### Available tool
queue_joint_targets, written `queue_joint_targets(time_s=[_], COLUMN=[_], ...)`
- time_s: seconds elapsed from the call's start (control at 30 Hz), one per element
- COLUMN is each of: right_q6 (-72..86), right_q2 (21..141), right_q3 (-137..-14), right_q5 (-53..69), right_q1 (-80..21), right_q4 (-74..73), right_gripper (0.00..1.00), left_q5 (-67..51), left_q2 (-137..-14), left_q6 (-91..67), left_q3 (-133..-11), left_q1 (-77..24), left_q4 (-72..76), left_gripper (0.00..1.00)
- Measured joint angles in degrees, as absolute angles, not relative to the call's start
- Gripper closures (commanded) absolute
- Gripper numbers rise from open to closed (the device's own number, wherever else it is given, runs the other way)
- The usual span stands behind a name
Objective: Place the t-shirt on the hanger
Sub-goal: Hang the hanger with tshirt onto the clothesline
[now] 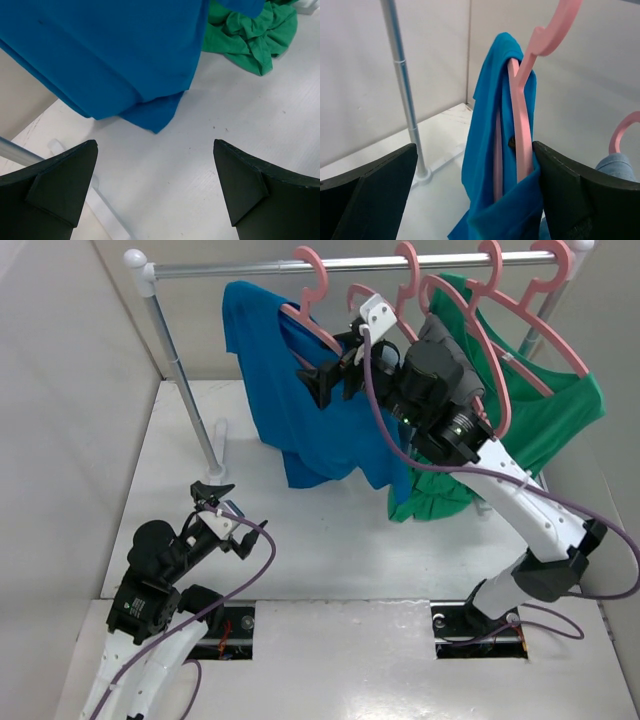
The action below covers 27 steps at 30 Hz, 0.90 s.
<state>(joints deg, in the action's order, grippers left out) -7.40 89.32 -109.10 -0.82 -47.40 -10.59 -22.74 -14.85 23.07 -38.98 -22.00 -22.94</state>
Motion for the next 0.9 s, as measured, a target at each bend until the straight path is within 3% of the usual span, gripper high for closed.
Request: queue_joint_targets(time_s=[0.57,0.9], right_q6=[-16.7,-17.9], right_q2=[74.2,66.0], right_q3=[-102.1,-86.5], right_q5=[1.8,8.9], right_q1=[-54.1,-54.5], right_q4=[-14.5,-14.9], right_gripper=[0.0,0.0], left_q5=[-23.3,-22.2], left_q2=[-15.0,-15.2], left_q6=[23.3,23.6], left_q3=[-37.8,-36.7], left_q1=[-22.0,-22.0], left_q4=[-22.5,-22.0], left_gripper=[0.0,0.0])
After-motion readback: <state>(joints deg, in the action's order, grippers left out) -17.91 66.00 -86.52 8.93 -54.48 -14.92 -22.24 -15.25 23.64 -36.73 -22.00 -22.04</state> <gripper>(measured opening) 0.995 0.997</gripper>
